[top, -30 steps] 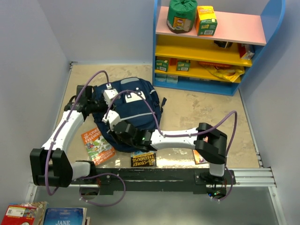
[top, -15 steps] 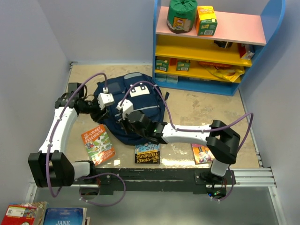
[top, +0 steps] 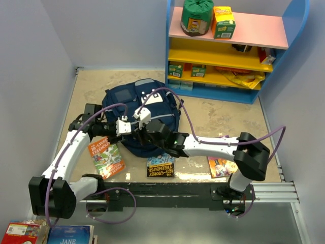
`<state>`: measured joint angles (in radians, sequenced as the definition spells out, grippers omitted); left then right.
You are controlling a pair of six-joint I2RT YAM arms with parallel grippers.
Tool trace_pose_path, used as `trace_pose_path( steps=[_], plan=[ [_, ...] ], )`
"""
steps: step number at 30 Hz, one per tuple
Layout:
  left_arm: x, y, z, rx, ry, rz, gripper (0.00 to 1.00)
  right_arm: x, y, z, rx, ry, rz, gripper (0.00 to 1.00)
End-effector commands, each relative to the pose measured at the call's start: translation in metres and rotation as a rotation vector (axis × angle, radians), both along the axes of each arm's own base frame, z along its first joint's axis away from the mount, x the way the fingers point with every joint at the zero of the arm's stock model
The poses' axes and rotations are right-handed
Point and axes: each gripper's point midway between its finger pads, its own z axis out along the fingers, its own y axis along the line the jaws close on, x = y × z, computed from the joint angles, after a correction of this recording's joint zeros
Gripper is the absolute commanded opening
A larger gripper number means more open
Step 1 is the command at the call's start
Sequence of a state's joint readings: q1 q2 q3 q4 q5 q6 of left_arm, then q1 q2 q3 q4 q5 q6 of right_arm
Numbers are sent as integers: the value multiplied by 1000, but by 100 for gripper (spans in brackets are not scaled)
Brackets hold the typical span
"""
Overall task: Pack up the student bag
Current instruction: Zip the student bag at the center of the board.
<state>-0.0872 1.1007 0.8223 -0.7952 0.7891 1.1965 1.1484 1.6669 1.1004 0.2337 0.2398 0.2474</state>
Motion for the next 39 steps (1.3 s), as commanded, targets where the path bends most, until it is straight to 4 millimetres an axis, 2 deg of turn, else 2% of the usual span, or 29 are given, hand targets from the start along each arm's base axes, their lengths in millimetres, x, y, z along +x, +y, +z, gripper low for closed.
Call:
trace_pose_path(
  steps=[1,5,7,10,13,15,17,22,27,32,35,36,38,39],
  plan=[
    [28,-18,21,-69,-153,-62,61,6,-14,33,102,-29,-34,0],
    [26,-16,8,9,-175,-155,60,-5,-25,30,114,-7,-35,0],
    [25,-21,5,14,-172,-177,59,-10,-30,22,109,12,-31,0],
    [21,-33,10,-30,-153,-204,55,-14,-32,21,127,29,-27,0],
    [13,-38,1,-27,-119,-231,41,-16,-34,24,141,32,-29,0],
    [12,-35,-9,4,-119,-230,17,-16,-36,28,145,26,-34,0],
    [15,-34,-10,8,-119,-211,0,-15,-37,28,139,25,-41,0],
    [18,-33,-7,8,-123,-187,0,-16,-45,26,127,24,-53,0],
    [29,-37,14,-20,-134,-156,0,-15,-66,9,76,29,-103,0],
    [36,-49,40,-118,-106,-106,0,-17,-73,5,75,40,-117,0],
    [41,-54,57,-161,-92,-91,0,-21,-70,2,78,55,-106,23],
    [41,-54,54,-156,-77,-96,0,-20,-71,-1,67,55,-115,28],
    [34,-51,43,-104,-60,-128,2,-17,-76,-3,54,51,-149,29],
    [31,-51,35,-86,-35,-143,18,-18,-78,-1,59,49,-148,29]
  ],
)
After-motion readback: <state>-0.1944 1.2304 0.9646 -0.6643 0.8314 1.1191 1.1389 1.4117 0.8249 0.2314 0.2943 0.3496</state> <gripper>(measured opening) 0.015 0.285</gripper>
